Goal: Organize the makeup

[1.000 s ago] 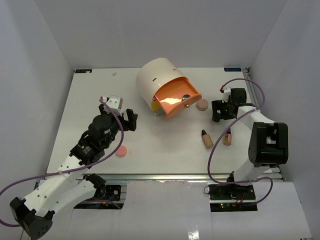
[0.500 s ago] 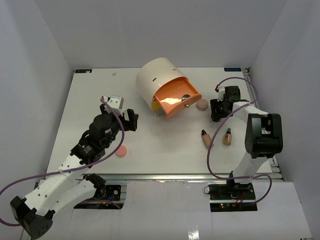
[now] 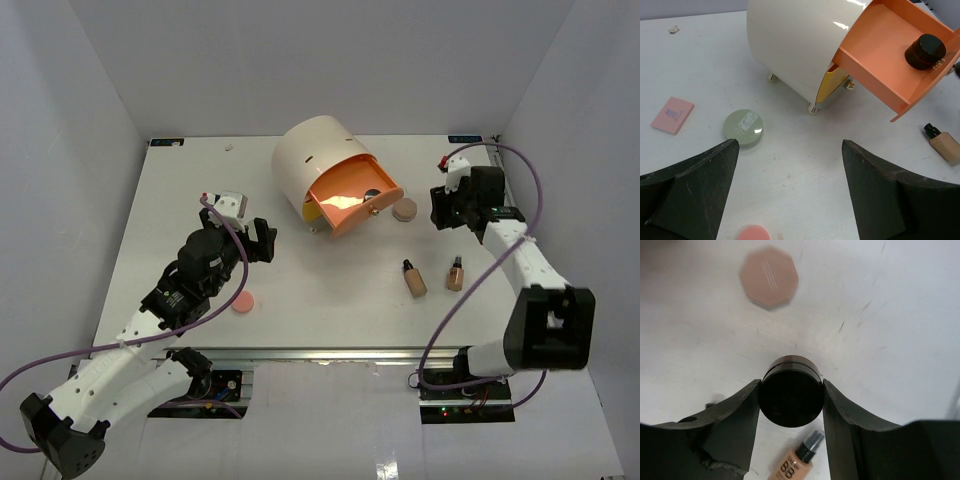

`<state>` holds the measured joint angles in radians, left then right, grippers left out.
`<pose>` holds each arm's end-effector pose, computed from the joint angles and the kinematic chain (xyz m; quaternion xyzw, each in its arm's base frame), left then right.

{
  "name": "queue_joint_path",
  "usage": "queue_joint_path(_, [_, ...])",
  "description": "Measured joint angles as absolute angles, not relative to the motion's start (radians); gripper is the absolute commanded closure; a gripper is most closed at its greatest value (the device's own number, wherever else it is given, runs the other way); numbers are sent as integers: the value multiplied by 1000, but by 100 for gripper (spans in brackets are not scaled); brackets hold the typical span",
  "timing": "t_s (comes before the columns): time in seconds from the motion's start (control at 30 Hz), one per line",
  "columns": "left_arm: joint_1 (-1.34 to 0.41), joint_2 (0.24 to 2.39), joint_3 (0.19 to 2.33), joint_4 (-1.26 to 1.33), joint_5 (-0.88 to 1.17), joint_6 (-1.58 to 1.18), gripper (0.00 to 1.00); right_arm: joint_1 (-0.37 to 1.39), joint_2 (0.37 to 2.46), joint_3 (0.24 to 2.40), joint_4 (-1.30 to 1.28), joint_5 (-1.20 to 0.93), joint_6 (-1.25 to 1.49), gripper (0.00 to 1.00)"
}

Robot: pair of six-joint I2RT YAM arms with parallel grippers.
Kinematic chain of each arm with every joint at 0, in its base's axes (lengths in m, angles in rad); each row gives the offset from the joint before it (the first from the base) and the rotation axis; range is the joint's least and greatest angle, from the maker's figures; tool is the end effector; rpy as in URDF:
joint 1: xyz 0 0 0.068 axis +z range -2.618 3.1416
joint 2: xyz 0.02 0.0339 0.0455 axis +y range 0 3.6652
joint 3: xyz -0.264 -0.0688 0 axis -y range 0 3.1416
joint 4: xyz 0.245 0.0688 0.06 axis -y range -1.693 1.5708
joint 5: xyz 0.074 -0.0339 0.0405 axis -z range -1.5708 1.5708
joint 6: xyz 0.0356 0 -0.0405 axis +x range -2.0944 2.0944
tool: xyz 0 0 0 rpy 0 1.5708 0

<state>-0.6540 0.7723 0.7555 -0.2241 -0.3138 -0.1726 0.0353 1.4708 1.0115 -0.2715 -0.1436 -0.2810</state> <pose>0.1508 -0.1018 0.3279 0.0917 0.7779 -0.1322 0.6075 0.3208 0.0164 0.2484 -0.1723 0.8948 0.0152 0.4117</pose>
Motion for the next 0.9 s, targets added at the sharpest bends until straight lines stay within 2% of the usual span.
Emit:
queue_joint_path(0.13, [-654,772,756,-224,-313,-173,5,46,1221,1042,-261,-243,-342,92])
queue_joint_path(0.23, [-654,772,756,-224,-313,-173,5,76,1164,1144,-293,-336,-355,91])
queue_joint_path(0.4, [-654,772,756,-224,-313,-173,5,226,1247,1360,-333,-456,-343,88])
queue_joint_path(0.63, [-654,775,756,-224,-314,-171,5,443,1458,1512,-421,-494,-344,83])
queue_joint_path(0.9, [-654,776,756,-223,-314,-165,5,556,1615,1573,-484,-422,-351,33])
